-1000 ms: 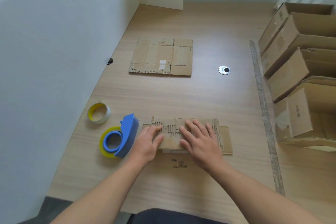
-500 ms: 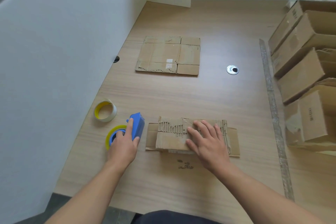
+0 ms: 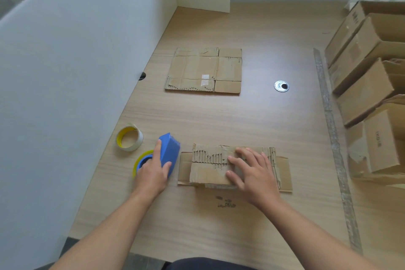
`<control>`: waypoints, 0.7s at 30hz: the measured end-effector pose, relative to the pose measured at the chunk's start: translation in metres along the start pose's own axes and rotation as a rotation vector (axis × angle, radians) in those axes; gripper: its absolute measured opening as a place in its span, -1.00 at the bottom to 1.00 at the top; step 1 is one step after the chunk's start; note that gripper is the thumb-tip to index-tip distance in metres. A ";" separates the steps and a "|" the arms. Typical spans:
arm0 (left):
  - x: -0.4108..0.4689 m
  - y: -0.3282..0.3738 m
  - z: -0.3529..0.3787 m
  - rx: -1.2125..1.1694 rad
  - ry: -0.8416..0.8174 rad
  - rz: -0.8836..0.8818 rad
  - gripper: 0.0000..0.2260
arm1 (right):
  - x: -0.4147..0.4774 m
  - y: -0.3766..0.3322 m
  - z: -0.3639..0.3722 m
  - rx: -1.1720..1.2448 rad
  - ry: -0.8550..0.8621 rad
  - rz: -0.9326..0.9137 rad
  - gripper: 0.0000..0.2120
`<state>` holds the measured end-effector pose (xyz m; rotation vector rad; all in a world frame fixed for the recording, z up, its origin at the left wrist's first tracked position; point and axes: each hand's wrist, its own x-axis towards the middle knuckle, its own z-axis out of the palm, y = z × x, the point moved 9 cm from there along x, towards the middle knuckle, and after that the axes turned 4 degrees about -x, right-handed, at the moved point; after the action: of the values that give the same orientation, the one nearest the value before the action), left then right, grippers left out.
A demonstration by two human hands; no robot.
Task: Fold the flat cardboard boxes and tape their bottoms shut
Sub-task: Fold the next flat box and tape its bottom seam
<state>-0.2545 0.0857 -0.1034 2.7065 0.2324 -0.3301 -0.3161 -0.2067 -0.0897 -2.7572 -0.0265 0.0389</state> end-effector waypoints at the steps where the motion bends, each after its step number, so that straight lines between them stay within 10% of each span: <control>1: -0.004 0.002 -0.007 -0.034 0.000 0.046 -0.34 | -0.001 0.000 -0.001 0.020 0.004 -0.001 -0.63; 12: -0.072 0.103 -0.049 0.080 -0.020 0.994 -0.52 | -0.002 0.010 -0.020 0.498 -0.021 0.012 -0.55; 21: -0.086 0.151 -0.018 0.188 -0.183 1.183 -0.56 | -0.005 0.011 -0.021 0.533 -0.016 -0.020 -0.69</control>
<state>-0.3016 -0.0530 -0.0093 2.4390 -1.4292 -0.2180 -0.3200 -0.2249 -0.0746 -2.2240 -0.0407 0.0534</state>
